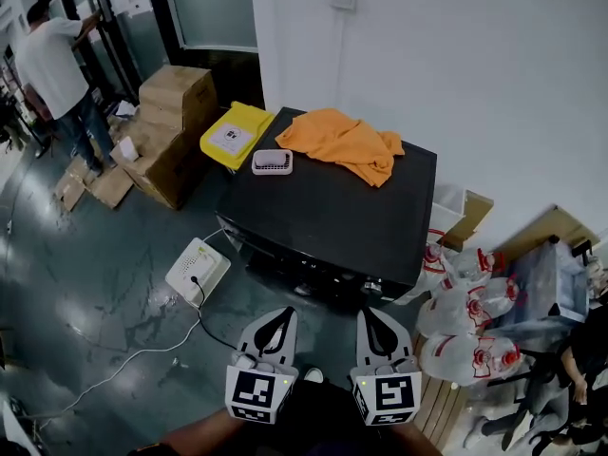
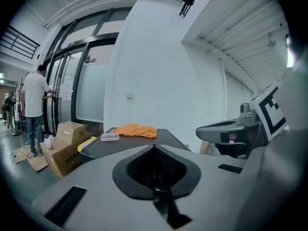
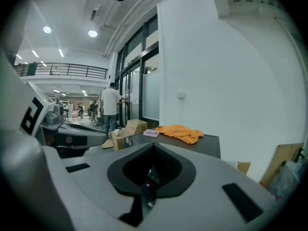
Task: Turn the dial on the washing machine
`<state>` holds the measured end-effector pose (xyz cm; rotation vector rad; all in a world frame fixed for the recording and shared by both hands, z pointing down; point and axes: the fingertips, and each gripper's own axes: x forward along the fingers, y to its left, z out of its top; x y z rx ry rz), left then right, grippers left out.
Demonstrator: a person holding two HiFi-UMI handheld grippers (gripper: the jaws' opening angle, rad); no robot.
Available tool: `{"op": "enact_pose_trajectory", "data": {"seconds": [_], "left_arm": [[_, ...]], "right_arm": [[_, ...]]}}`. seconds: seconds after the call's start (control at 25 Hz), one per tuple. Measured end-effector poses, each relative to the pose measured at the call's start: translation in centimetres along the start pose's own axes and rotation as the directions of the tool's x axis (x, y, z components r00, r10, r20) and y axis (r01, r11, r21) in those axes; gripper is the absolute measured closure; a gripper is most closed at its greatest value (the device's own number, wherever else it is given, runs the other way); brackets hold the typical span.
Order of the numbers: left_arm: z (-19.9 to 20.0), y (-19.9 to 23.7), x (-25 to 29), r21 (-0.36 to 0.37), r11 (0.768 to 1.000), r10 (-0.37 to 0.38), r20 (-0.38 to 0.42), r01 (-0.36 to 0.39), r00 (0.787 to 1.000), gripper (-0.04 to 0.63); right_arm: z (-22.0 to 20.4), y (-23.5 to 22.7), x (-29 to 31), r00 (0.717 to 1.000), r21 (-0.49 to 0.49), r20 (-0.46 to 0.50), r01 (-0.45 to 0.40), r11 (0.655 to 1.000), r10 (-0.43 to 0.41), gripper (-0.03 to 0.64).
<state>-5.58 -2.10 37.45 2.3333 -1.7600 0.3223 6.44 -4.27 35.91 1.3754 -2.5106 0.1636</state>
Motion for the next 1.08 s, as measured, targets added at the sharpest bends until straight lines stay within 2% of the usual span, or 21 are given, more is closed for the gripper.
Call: {"op": "enact_pose_trajectory", "data": {"seconds": [0.36, 1.08], "left_arm": [[0.1, -0.6, -0.6, 0.000, 1.000, 0.024, 0.013, -0.024, 1.000, 0.584], [0.6, -2.2, -0.4, 0.009, 1.000, 0.001, 0.020, -0.001, 1.000, 0.584]], "right_arm": [[-0.5, 0.4, -0.6, 1.000, -0.011, -0.006, -0.023, 1.000, 0.023, 0.603], [-0.7, -0.5, -1.6, 1.000, 0.000, -0.003, -0.011, 1.000, 0.011, 0.603]]}}
